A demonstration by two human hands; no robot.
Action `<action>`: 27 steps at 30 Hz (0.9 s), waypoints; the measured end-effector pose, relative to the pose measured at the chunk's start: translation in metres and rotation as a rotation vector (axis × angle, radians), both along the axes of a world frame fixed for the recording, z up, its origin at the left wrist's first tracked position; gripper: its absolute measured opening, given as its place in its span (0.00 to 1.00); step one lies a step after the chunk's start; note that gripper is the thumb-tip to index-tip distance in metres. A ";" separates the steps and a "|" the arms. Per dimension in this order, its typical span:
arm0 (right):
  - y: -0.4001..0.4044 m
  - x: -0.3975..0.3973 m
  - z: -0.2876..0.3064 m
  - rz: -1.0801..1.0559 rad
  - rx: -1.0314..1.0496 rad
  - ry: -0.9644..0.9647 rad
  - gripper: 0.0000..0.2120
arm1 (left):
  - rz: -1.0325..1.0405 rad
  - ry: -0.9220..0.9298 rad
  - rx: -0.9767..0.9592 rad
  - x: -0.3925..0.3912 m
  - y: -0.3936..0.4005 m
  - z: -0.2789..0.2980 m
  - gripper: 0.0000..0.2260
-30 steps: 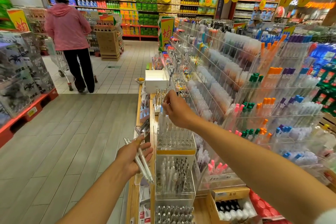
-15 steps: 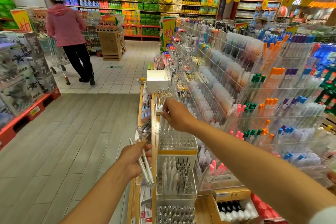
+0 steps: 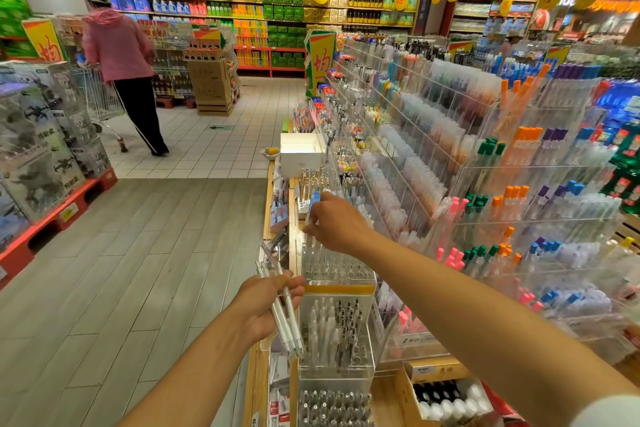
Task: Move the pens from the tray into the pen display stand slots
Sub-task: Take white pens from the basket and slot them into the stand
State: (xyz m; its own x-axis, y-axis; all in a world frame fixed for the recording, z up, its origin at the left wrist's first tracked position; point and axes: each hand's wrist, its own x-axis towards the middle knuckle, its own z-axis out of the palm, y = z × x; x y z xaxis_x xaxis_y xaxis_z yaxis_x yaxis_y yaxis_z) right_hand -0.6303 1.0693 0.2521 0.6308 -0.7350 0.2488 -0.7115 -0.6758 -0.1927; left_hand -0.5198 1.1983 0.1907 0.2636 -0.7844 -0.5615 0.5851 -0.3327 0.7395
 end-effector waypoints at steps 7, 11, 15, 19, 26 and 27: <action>0.008 -0.027 -0.008 0.052 0.167 -0.250 0.13 | -0.060 0.062 -0.136 -0.015 -0.004 0.005 0.07; 0.021 -0.048 -0.008 0.108 0.565 -0.288 0.10 | -0.088 0.038 -0.192 -0.027 -0.007 0.009 0.08; 0.034 -0.066 -0.009 0.104 0.832 -0.451 0.12 | -0.114 0.043 -0.245 -0.038 -0.008 0.011 0.06; 0.040 -0.080 -0.008 0.124 0.949 -0.548 0.13 | -0.131 -0.003 -0.273 -0.051 -0.009 0.012 0.09; 0.023 -0.108 -0.004 -0.076 1.002 -0.698 0.08 | -0.070 0.038 -0.101 -0.069 -0.015 0.011 0.09; 0.018 -0.112 -0.001 -0.117 0.942 -0.758 0.08 | -0.066 0.059 -0.061 -0.070 -0.016 0.010 0.09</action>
